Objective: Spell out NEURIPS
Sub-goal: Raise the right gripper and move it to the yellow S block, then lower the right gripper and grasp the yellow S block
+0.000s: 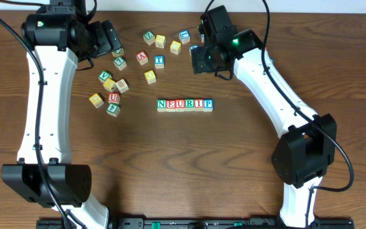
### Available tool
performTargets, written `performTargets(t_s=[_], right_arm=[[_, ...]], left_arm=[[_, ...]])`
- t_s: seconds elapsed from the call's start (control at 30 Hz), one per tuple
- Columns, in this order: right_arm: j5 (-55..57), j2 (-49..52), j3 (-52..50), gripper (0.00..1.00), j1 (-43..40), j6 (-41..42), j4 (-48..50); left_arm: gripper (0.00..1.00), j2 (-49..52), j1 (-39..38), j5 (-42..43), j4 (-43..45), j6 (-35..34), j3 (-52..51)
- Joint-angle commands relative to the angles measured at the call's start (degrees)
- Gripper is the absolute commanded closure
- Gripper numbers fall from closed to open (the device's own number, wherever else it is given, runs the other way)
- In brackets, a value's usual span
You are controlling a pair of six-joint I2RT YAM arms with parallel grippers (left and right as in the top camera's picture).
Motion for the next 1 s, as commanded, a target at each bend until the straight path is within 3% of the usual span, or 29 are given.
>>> performTargets(t_s=[0.0,0.5,0.73,0.97], right_arm=[[2.2,-0.2,1.0,0.39,0.1,1.1,-1.0],[3.9,1.7,2.3,0.40,-5.5,2.0,5.5],[4.0,9.6,9.0,0.39,-7.1,1.5,6.1],[6.1,15.9,9.1,0.39,-7.0,2.3,9.1]], left_arm=[[0.02,0.5,0.2,-0.7,-0.2,0.6,-0.3],[0.02,0.5,0.2,-0.7,-0.2,0.6,-0.3],[0.02,0.4,0.2,-0.7,-0.2,0.6,-0.3],[0.02,0.5,0.2,-0.7,-0.2,0.6,-0.3]])
